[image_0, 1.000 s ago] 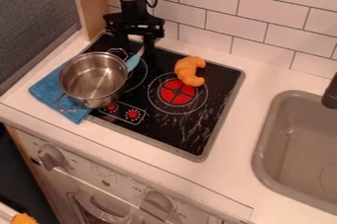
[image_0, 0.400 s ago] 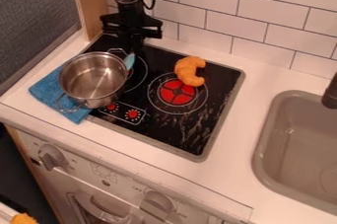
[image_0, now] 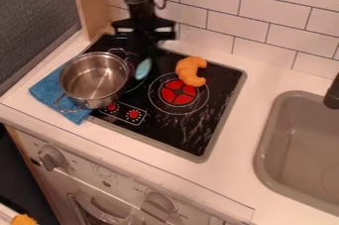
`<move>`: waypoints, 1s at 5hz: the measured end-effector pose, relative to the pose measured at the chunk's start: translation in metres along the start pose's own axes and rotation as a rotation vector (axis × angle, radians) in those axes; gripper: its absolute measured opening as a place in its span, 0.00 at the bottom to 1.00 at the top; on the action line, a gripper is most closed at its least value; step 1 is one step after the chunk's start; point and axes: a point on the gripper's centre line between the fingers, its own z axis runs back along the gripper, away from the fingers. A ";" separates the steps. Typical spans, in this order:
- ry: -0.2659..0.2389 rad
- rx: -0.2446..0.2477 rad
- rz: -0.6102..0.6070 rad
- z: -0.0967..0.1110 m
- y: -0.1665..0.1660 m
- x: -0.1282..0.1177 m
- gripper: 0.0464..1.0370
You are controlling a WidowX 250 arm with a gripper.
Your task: Move the ladle to the bottom right of the stove
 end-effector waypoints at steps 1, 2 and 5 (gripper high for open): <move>-0.031 -0.053 -0.035 0.020 -0.017 -0.005 0.06; -0.058 -0.061 -0.097 0.041 -0.031 -0.020 0.06; -0.020 -0.003 -0.255 0.036 -0.039 -0.101 0.06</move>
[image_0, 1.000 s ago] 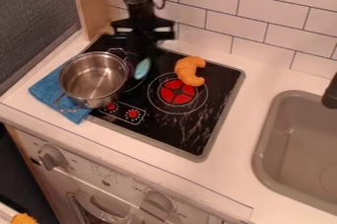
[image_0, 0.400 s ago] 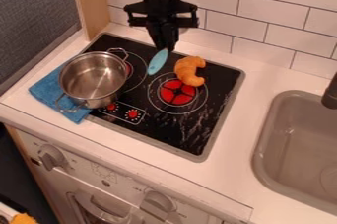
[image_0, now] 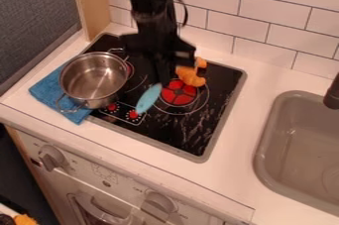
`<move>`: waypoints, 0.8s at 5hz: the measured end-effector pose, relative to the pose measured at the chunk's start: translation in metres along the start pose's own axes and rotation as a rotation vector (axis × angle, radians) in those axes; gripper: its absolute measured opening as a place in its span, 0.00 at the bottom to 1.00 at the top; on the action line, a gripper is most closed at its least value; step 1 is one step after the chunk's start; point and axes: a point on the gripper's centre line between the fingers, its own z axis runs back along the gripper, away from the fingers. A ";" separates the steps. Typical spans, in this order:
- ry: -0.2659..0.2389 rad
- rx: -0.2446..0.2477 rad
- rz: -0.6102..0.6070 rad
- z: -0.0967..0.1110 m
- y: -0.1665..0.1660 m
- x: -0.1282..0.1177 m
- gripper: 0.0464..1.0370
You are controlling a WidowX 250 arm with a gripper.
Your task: Move the ladle to the bottom right of the stove
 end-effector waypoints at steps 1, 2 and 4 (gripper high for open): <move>0.025 0.011 -0.038 -0.013 -0.016 -0.017 0.06; 0.036 0.027 -0.052 -0.025 -0.026 -0.032 0.06; 0.045 0.040 -0.055 -0.031 -0.029 -0.042 0.30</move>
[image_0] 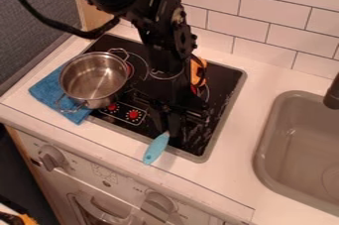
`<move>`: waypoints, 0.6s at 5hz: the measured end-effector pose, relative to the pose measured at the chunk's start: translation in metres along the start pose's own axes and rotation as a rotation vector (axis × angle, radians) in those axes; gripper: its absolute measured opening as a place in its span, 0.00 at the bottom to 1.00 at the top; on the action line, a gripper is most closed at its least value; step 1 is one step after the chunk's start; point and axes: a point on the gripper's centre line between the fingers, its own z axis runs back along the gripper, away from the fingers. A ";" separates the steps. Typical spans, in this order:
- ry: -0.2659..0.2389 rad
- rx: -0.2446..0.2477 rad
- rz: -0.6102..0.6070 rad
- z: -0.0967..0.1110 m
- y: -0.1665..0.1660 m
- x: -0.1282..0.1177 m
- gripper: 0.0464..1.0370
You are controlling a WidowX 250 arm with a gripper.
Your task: Move the ladle to the bottom right of the stove
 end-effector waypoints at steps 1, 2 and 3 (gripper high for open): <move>-0.032 0.002 -0.012 0.011 0.000 0.004 0.60; -0.040 -0.010 -0.032 0.023 0.001 0.002 0.89; -0.043 -0.022 -0.050 0.031 0.001 0.005 0.97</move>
